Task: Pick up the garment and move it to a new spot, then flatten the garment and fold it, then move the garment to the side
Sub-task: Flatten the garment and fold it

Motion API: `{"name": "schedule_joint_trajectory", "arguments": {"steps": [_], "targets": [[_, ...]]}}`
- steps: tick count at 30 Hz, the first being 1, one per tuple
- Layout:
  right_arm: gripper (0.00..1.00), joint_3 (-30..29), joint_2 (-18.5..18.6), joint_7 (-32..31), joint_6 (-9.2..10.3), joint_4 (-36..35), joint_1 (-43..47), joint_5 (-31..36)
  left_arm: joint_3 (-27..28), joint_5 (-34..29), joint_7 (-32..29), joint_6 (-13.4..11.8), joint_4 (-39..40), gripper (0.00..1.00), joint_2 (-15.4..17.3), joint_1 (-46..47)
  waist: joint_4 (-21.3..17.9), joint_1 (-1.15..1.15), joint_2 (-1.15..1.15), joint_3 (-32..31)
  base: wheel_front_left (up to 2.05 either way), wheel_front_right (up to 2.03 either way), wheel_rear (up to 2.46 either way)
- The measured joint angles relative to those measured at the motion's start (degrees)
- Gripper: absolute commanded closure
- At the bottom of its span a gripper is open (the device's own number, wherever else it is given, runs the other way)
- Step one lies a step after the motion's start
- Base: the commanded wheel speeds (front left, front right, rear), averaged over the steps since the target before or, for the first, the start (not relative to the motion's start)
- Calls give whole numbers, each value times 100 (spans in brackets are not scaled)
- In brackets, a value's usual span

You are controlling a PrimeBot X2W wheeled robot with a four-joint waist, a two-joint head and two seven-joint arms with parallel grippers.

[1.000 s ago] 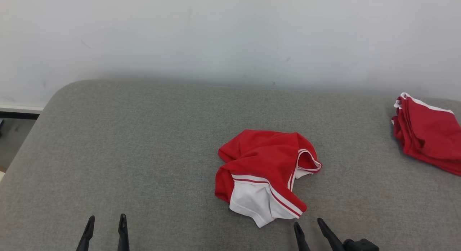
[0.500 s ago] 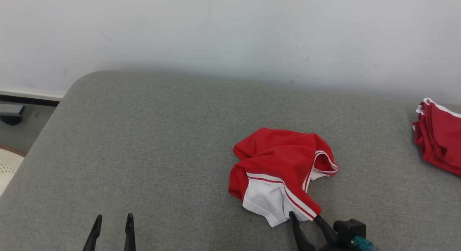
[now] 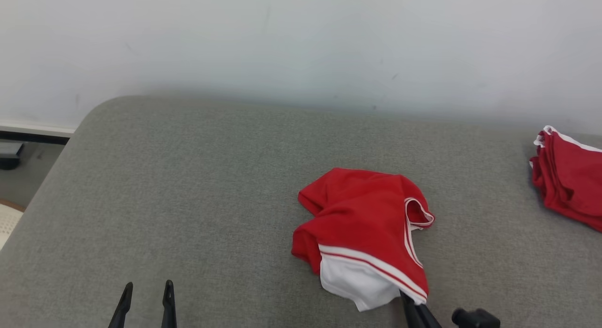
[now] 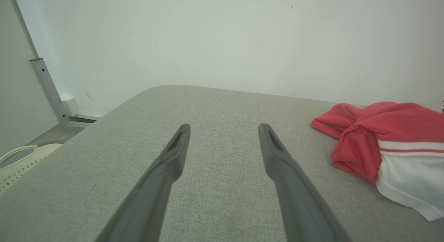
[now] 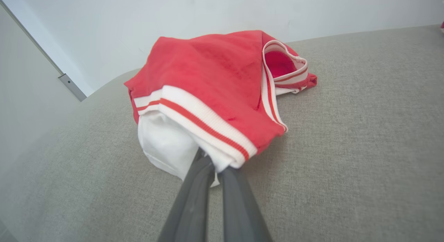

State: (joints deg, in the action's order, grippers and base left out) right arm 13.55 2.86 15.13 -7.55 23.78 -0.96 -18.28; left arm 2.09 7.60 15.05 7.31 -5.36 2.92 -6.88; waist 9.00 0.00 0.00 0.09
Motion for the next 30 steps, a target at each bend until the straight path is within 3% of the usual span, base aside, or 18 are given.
{"name": "schedule_joint_trajectory", "arguments": {"steps": [10, 16, 30], "targets": [[100, 75, 218, 0, 0, -951, 1062, 336, -19, 10, 0, 0, -23, 0, 0, 4, -294, 0, 0, -32, 0, 0, 0], [100, 250, 319, 0, 0, -1214, 1007, 323, -40, 53, 0, 1, -30, 0, 0, 9, -326, 0, 0, -19, 0, 0, 0], [100, -54, 498, -1, 0, -1276, 914, 163, -18, 113, 0, 9, -79, 0, -1, -17, -259, 0, 0, -76, 0, 0, 0]]}}
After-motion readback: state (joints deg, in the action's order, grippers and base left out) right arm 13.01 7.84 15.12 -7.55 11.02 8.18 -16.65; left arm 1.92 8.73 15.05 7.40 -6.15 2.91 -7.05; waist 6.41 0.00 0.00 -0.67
